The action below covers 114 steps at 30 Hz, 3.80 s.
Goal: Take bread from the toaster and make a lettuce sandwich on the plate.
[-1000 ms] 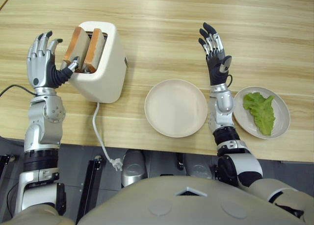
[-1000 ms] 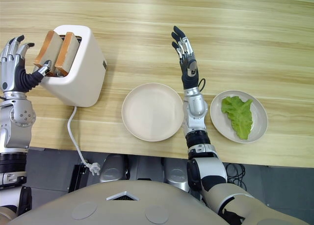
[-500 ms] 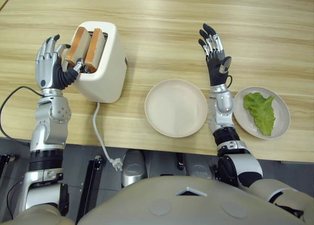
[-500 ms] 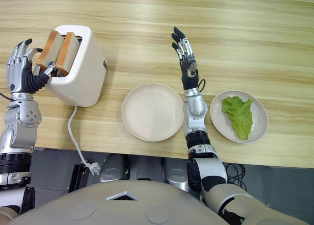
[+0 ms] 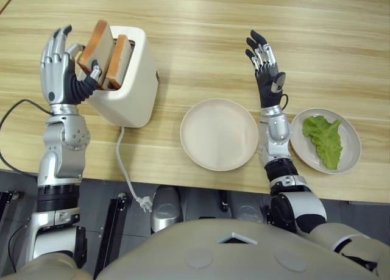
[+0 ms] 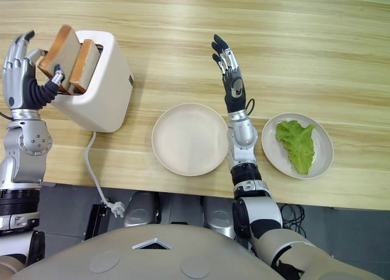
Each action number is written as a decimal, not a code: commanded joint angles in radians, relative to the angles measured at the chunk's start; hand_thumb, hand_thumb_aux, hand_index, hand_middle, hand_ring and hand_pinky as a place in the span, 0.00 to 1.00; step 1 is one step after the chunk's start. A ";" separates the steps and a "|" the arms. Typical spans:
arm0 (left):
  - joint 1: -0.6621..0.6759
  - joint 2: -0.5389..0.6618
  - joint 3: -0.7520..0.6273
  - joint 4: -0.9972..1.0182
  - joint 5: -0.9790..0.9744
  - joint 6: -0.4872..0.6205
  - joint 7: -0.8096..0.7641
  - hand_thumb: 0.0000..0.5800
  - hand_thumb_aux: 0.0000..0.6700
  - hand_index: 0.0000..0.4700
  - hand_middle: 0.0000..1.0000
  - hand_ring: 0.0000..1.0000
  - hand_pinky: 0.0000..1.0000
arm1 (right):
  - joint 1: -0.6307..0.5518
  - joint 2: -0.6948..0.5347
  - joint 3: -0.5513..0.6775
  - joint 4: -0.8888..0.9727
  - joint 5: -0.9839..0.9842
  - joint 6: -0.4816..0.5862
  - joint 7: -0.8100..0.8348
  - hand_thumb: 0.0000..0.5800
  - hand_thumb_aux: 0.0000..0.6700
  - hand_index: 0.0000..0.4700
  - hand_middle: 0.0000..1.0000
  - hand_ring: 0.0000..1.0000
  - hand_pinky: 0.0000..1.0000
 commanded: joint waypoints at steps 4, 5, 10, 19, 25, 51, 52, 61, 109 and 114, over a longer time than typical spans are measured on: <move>-0.014 -0.014 0.068 -0.192 -0.016 -0.041 0.034 1.00 1.00 0.98 1.00 1.00 1.00 | -0.005 -0.003 0.005 0.024 -0.012 -0.008 -0.011 0.00 0.00 0.00 0.00 0.00 0.00; -0.017 -0.017 0.075 -0.211 -0.023 -0.047 0.029 1.00 1.00 0.98 1.00 1.00 1.00 | -0.006 -0.003 0.004 0.027 -0.013 -0.010 -0.013 0.00 0.00 0.00 0.00 0.00 0.00; -0.037 -0.033 0.082 -0.306 -0.083 -0.086 -0.020 1.00 1.00 0.98 1.00 1.00 1.00 | -0.023 -0.008 -0.003 0.050 -0.014 -0.019 -0.023 0.00 0.00 0.00 0.00 0.00 0.00; -0.118 -0.129 -0.050 -0.430 -0.392 -0.108 -0.238 1.00 1.00 0.98 1.00 1.00 1.00 | -0.085 -0.069 -0.081 0.042 0.003 -0.047 -0.101 0.00 0.00 0.00 0.00 0.00 0.00; -0.134 -0.266 -0.275 -0.331 -0.580 -0.038 -0.436 1.00 1.00 0.98 1.00 1.00 1.00 | -0.115 -0.226 -0.198 0.012 0.014 -0.051 -0.176 0.00 0.00 0.00 0.00 0.00 0.00; 0.107 -0.546 -0.530 0.200 -0.353 0.050 -0.324 1.00 1.00 0.98 1.00 1.00 1.00 | 0.086 -0.502 -0.267 -0.035 -0.117 -0.001 -0.246 0.00 0.00 0.00 0.00 0.00 0.00; 0.106 -0.550 -0.531 0.205 -0.346 0.056 -0.319 1.00 1.00 0.98 1.00 1.00 1.00 | 0.086 -0.499 -0.263 -0.034 -0.122 -0.001 -0.247 0.00 0.00 0.00 0.00 0.00 0.00; 0.083 -0.583 -0.525 0.218 -0.302 0.090 -0.270 1.00 1.00 0.98 1.00 1.00 1.00 | 0.068 -0.480 -0.220 -0.013 -0.166 -0.006 -0.260 0.00 0.00 0.00 0.00 0.00 0.00; 0.144 -0.454 -0.315 -0.109 -0.333 -0.009 -0.240 0.00 0.00 0.00 0.00 0.00 0.00 | 0.182 -0.894 0.243 0.482 -1.055 0.147 -1.296 0.00 0.00 0.00 0.00 0.00 0.00; 0.157 -0.459 -0.325 -0.081 -0.314 -0.003 -0.243 0.00 0.00 0.00 0.00 0.00 0.00 | 0.172 -0.885 0.331 0.555 -1.045 0.185 -1.314 0.00 0.00 0.00 0.00 0.00 0.00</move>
